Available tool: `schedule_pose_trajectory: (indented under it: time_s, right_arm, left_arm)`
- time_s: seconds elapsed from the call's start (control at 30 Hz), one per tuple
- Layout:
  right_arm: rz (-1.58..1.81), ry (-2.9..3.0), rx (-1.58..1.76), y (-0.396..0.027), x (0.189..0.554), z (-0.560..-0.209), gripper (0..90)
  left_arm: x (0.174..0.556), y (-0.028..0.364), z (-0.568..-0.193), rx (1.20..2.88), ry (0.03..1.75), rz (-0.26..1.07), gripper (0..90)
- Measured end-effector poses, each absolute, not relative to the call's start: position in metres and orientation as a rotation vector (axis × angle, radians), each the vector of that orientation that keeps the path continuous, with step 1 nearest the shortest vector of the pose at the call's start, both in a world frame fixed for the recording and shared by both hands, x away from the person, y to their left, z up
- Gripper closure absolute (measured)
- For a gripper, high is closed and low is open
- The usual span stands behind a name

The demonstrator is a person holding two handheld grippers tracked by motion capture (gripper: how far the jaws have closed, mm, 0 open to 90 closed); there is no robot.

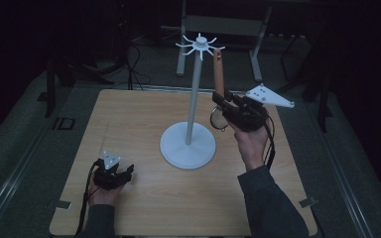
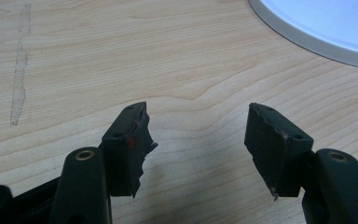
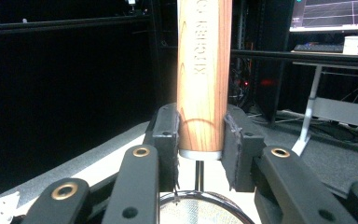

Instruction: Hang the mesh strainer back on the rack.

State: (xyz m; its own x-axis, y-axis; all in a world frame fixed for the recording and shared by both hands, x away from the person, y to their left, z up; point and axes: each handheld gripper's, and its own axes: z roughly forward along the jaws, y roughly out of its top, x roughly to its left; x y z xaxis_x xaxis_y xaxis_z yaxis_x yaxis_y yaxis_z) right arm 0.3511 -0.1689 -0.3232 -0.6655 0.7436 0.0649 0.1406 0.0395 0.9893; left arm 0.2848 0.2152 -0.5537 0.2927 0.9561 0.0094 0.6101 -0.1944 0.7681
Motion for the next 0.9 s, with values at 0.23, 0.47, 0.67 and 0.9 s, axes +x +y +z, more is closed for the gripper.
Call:
schedule_pose_trajectory:
  time_s: [0.23,0.47,0.67,0.9]
  right_arm:
    - [1.681,1.876,0.897,-0.167,0.356,-0.325,69.3]
    - [1.687,1.905,0.915,-0.165,0.361,-0.329,69.2]
    - [1.700,1.916,0.924,-0.165,0.363,-0.329,69.1]
    - [1.700,1.922,0.931,-0.163,0.365,-0.329,68.6]
  left_arm:
    - [0.285,0.215,-0.553,1.893,1.401,0.667,40.1]
    - [0.285,0.215,-0.553,1.892,1.402,0.668,40.1]
    - [0.285,0.215,-0.553,1.891,1.403,0.668,40.1]
    - [0.285,0.215,-0.553,1.888,1.402,0.668,40.1]
